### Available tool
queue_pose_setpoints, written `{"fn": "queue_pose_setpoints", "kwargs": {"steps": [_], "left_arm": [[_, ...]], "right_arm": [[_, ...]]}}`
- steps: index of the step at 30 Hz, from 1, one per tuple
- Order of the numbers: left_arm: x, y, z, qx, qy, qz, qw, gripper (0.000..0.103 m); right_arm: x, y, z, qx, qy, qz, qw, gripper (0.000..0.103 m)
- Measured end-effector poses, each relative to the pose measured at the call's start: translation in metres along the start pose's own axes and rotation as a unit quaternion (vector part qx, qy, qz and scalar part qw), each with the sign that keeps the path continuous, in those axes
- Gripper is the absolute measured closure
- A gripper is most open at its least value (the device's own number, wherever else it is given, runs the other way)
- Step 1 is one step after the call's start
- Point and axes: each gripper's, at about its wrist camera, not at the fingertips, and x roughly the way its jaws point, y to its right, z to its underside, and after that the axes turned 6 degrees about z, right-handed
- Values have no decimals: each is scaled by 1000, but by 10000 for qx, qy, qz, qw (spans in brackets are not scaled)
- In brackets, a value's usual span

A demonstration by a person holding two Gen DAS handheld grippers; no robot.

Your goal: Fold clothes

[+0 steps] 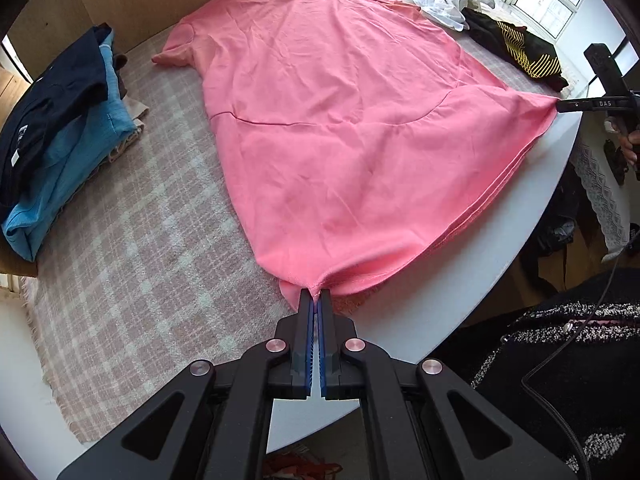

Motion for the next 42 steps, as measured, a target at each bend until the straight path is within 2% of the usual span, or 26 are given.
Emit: {"fn": "queue_pose_setpoints", "kwargs": {"steps": [6, 11, 15, 18, 21, 23, 25, 29, 33, 36, 39, 42], "left_arm": [[4, -12, -19, 171, -163, -162, 9996, 102], [7, -21, -26, 119, -166, -221, 9995, 102], [1, -32, -47, 167, 22, -469, 9988, 102], [14, -53, -62, -55, -13, -648, 9979, 99], [30, -63, -61, -112, -280, -806, 9963, 97], [25, -61, -54, -99, -241, -824, 9963, 93], [15, -54, -45, -15, -134, -827, 9965, 91], [6, -14, -40, 533, -75, -660, 9964, 90], [21, 35, -61, 1400, -103, -306, 9896, 87], [36, 60, -80, 2038, -201, -306, 9783, 86], [48, 71, -90, 2517, -385, -304, 9666, 86], [55, 80, -99, 2929, -494, -321, 9543, 81]], "right_arm": [[9, 9, -5, 113, -134, 134, 9998, 101], [4, 7, -25, 80, 110, 168, 9998, 101], [5, 1, -60, -104, 387, 602, 9974, 101], [29, 5, -72, -83, -80, 791, 9968, 99], [31, 6, -67, -16, -93, 814, 9966, 87], [23, 5, -57, 9, 29, 679, 9977, 77], [17, -1, -46, -129, 101, 544, 9984, 77], [31, -28, -36, -742, 4, 475, 9961, 77], [58, -55, -43, -1194, -173, 603, 9909, 77], [72, -77, -48, -1742, -242, 780, 9813, 75], [85, -94, -51, -2201, -344, 875, 9709, 69], [94, -109, -49, -2655, -355, 1066, 9575, 68]]}}
